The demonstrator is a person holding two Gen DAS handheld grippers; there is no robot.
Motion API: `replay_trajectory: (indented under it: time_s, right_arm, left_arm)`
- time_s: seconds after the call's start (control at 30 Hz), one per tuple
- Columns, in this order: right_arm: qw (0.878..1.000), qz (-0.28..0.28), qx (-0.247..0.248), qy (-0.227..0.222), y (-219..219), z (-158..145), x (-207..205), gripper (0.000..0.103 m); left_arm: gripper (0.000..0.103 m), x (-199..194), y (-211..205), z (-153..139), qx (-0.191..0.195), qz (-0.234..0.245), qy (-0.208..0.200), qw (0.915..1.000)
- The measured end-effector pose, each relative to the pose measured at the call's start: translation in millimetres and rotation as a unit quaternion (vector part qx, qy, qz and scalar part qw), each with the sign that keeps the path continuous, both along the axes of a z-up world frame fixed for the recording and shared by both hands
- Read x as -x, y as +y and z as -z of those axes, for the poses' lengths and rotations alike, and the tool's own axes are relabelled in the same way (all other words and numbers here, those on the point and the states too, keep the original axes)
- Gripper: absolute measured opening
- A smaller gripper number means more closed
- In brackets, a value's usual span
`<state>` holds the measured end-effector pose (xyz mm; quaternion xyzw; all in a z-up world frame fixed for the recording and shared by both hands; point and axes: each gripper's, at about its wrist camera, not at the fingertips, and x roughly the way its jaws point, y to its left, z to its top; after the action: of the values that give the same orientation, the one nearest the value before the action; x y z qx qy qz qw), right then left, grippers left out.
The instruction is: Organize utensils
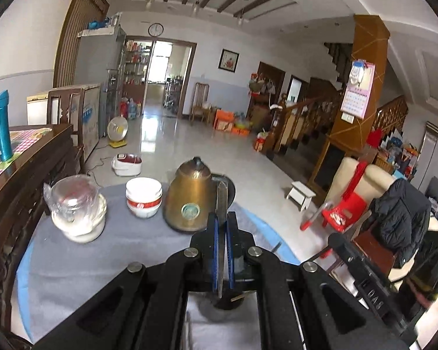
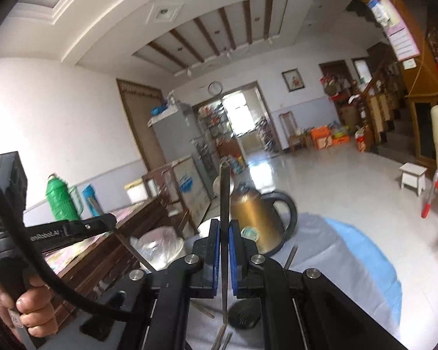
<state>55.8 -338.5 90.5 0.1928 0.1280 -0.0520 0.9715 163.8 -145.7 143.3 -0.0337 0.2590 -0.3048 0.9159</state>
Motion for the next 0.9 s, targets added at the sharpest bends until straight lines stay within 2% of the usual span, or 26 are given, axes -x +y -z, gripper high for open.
replay_trajectory:
  time_s: [0.1,0.23,0.4,0.53,0.57,0.63,0.7,0.73,0.77,0.8,0.83,0.9]
  right_arm:
    - [1.000,0.017,0.016,0.008,-3,4,-9,0.006]
    - [0.999,0.017,0.015,0.042,-7,24,-24,0.006]
    - [0.996,0.004,0.004,0.094,-7,56,-38,0.006]
    - [0.993,-0.011,-0.010,0.117,-6,69,-39,0.008]
    - [0.993,-0.017,-0.021,0.119,-7,71,-37,0.009]
    - [0.991,-0.035,-0.048,0.123,-12,73,-33,0.011]
    - [0.990,-0.044,-0.069,0.119,-15,74,-26,0.019]
    - [0.990,-0.045,-0.076,0.114,-17,75,-22,0.033]
    - [0.990,-0.045,-0.085,0.105,-18,75,-16,0.058]
    - [0.990,-0.046,-0.097,0.087,-21,75,-7,0.071]
    - [0.992,-0.040,-0.106,0.059,-23,72,6,0.076]
    - [0.993,-0.022,-0.111,0.026,-25,70,30,0.076]
  left_arm:
    - [0.005,-8,-16,8,-0.004,-0.014,-0.010,0.9998]
    - [0.005,-25,-33,37,-0.008,-0.019,0.014,0.9997]
    - [0.005,-40,-45,78,-0.035,-0.028,0.051,0.9977]
    - [0.005,-39,-45,90,-0.056,-0.022,0.068,0.9959]
    - [0.007,-35,-41,87,-0.054,-0.022,0.069,0.9959]
    - [0.018,-27,-34,81,-0.050,-0.018,0.060,0.9968]
    - [0.045,-17,-24,75,-0.048,-0.019,0.049,0.9975]
    - [0.048,-11,-19,71,-0.045,-0.019,0.041,0.9979]
    - [0.048,-2,-13,68,-0.046,-0.017,0.028,0.9984]
    - [0.050,5,-8,66,-0.051,-0.018,0.017,0.9984]
    - [0.051,16,-1,66,-0.060,-0.022,0.005,0.9979]
    - [0.060,32,12,69,-0.066,-0.026,-0.005,0.9975]
